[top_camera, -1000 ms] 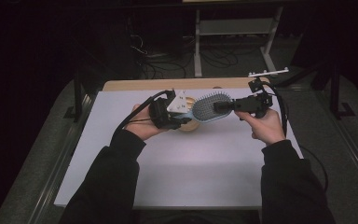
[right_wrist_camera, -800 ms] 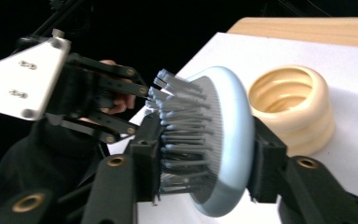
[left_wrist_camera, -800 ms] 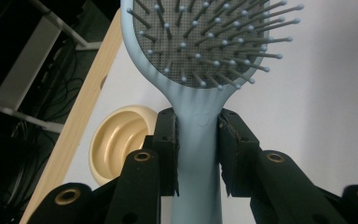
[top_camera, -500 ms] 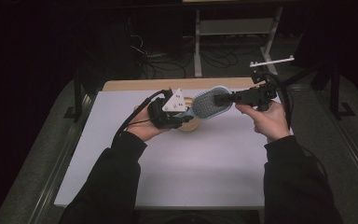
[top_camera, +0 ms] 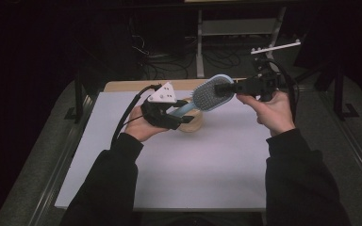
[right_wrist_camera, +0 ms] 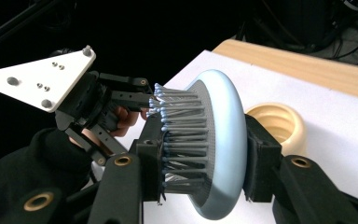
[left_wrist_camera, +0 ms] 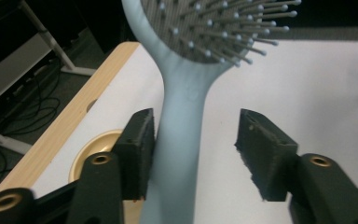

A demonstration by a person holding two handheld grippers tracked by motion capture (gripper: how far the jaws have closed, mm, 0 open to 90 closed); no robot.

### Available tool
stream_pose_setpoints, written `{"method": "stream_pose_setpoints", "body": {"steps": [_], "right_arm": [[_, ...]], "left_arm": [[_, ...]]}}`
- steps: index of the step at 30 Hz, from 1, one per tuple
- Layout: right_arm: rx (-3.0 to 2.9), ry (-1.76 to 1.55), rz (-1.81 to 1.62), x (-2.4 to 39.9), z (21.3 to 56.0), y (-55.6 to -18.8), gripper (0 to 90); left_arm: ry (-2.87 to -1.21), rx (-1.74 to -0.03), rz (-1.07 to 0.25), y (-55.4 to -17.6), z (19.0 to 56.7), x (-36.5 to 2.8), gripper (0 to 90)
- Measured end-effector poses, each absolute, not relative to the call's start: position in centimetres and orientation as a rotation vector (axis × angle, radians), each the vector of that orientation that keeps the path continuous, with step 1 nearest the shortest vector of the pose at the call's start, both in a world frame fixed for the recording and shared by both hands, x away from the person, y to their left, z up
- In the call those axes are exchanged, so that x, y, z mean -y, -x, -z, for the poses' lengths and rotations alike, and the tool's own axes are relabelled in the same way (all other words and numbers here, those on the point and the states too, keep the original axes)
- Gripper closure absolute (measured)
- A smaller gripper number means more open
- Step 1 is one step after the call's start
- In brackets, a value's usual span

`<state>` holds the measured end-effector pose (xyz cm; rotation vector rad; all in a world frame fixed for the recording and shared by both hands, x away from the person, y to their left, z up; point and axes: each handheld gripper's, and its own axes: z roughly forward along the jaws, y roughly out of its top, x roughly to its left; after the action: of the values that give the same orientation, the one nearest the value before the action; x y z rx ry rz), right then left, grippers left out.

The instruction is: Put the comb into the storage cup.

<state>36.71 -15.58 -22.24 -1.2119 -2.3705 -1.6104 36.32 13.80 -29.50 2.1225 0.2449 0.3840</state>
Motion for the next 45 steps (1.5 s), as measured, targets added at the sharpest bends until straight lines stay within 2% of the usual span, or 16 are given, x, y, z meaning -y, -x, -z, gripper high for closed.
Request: {"method": "stream_pose_setpoints", "body": {"steps": [7, 14, 26, 34, 45], "right_arm": [[2.422, 1.226, 1.605, 15.5, 21.0, -36.8, 57.0], [2.417, 1.276, 1.636, 16.0, 20.4, -37.2, 57.2], [2.448, 1.352, 1.672, 17.2, 17.8, -37.5, 57.1], [2.466, 1.412, 1.699, 18.1, 16.1, -37.7, 57.0], [2.474, 1.465, 1.684, 18.6, 16.0, -38.8, 56.9]], "left_arm": [[-2.079, -0.267, -0.336, -36.3, 29.7, -14.8, 28.2], [-2.043, -0.282, -0.31, -36.4, 29.6, -16.1, 21.4], [-1.976, -0.315, -0.26, -36.6, 29.7, -17.8, 0.3], [-1.958, -0.349, -0.268, -36.7, 30.1, -19.3, 0.0], [-1.921, -0.404, -0.26, -36.8, 31.5, -22.3, 0.0]]}}
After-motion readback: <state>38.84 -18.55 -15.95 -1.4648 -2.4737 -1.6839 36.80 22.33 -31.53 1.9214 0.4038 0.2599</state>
